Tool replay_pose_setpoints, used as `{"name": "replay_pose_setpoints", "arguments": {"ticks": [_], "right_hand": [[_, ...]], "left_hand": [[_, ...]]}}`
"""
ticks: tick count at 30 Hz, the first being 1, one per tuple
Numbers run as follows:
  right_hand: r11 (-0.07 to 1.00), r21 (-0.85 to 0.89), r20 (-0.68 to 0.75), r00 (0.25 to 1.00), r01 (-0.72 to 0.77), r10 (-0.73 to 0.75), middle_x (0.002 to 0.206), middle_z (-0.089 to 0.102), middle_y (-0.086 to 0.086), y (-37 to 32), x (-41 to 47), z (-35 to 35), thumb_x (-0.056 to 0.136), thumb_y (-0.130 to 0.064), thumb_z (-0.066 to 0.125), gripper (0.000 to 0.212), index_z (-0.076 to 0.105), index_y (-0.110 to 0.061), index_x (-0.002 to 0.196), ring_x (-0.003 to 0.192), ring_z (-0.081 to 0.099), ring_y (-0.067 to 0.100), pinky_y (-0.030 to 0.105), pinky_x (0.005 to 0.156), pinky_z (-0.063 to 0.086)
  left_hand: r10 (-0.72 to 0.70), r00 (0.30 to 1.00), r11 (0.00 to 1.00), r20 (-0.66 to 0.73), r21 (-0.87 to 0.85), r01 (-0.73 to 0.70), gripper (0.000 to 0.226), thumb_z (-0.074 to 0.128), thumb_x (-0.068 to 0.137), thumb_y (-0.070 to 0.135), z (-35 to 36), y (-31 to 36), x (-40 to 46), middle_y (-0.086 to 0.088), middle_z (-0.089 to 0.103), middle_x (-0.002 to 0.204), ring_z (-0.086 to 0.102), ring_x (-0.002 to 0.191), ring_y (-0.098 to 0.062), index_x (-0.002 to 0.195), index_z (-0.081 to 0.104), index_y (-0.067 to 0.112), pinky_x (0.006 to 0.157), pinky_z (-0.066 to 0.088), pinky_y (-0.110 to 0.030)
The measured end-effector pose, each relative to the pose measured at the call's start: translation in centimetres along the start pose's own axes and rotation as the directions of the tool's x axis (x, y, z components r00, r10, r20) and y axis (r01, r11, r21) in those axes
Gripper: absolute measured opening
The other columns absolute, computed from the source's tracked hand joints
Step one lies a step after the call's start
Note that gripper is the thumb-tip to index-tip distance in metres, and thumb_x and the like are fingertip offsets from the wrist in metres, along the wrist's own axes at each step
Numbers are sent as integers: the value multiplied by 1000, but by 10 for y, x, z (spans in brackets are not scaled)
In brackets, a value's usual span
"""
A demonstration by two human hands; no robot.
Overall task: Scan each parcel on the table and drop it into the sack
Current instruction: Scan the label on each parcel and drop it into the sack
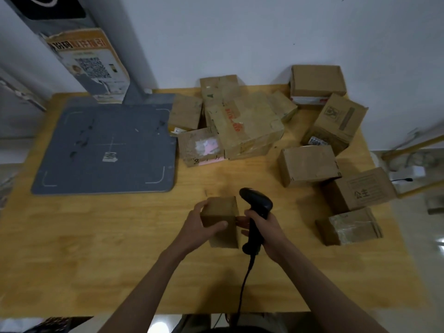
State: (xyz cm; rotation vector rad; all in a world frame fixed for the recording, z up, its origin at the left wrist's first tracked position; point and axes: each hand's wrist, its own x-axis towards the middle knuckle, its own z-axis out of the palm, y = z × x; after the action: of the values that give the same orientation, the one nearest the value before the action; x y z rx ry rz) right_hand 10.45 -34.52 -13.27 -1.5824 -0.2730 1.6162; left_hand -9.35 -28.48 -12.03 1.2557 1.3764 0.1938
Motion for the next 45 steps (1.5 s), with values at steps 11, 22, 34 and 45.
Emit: {"name": "replay_pose_setpoints", "arguments": {"ticks": [11,22,34,45], "right_hand": [[998,65,-81,996,-18,23,102,76,21,63,-32,43,98,-16,64,19,63,-10,117,96,74,28,44,93,57],[996,-81,-36,999,-29,27,105,77,10,78,-55,55,96,-16,67,17,68,-10,112,99,74,24,45,94,57],[716,-631,53,938,299,-344,89,77,4,-39,-80,47,91,-15,68,21,63,-19,111,71,72,19,34,66,58],[32,-853,442,755,520,-484,93,68,-5,-147,-136,70,89,-12,70,22,66,-20,109,84,61,9,12,68,43]], "left_hand": [[105,980,994,-170,28,-102,96,91,62,42,-16,-59,-30,6,43,122,54,109,-16,133,28,32,77,53,-24],[290,952,792,-96,583,-182,100,77,55,59,-19,-56,-39,5,49,123,46,111,-18,138,30,28,91,43,-35],[377,922,628,83,709,-320,87,88,50,40,-71,2,-21,10,34,113,44,103,-12,120,39,24,73,53,-33],[631,772,460,73,766,-449,96,86,55,30,-147,92,-46,7,46,133,44,119,-14,137,34,28,93,47,-35]]}}
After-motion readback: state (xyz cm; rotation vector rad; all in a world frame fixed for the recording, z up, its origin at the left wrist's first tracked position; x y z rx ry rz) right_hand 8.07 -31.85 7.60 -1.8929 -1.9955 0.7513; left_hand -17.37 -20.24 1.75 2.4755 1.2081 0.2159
